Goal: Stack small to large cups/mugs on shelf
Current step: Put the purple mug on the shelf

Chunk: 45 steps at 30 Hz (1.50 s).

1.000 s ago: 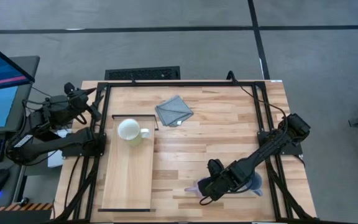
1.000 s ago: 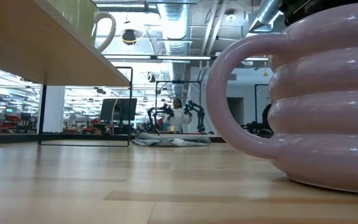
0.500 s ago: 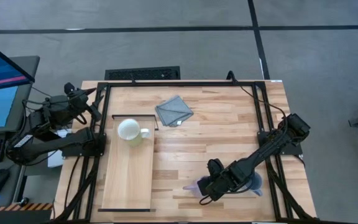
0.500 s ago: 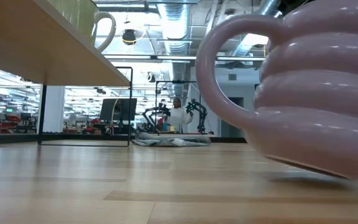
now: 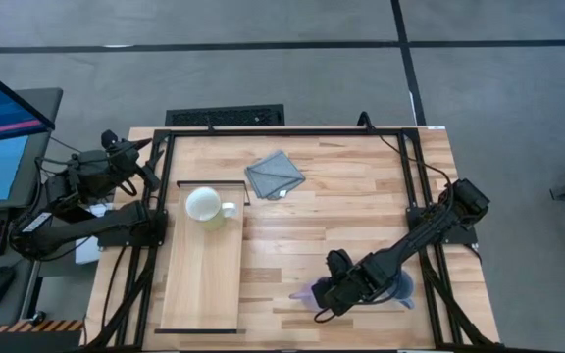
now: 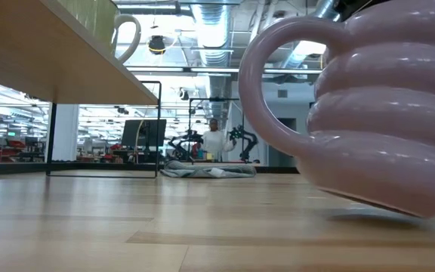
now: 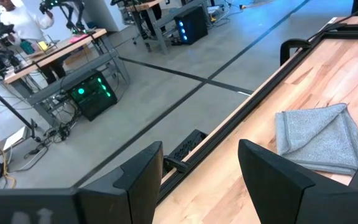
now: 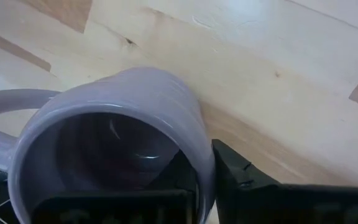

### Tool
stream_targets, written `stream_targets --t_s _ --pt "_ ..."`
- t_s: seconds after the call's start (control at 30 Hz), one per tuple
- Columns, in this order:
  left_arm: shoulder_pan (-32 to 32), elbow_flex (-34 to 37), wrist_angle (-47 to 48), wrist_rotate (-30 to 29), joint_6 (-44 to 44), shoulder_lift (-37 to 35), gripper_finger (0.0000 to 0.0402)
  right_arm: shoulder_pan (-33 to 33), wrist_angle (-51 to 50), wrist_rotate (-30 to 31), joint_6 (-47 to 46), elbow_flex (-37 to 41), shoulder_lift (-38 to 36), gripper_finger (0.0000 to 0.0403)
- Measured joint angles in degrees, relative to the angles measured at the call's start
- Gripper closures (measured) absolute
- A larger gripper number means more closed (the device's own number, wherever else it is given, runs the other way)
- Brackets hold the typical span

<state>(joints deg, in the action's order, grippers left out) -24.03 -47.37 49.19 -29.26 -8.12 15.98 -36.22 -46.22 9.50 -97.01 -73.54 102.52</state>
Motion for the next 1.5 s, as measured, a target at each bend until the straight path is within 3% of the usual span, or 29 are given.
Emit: stream_targets --t_s 0.27,0.7,1.0,1.5 --pt "0.0 0.0 0.0 0.0 0.0 0.0 0.0199 2.6 0.0 0.0 5.8 0.0 0.0 0.0362" --pt "0.0 0.0 0.0 0.0 0.0 0.0 0.0199 8.1 -0.3 0.5 23.1 -3.0 0.0 0.0364" --pt "0.0 0.0 1.6 0.0 0.9 0.0 0.0199 11.3 -10.6 2.2 32.5 -9.7 0.0 0.0364" --pt "0.0 0.0 4.4 0.0 5.9 0.0 0.0199 17.0 -19.4 2.7 53.5 -19.4 0.0 0.0364"
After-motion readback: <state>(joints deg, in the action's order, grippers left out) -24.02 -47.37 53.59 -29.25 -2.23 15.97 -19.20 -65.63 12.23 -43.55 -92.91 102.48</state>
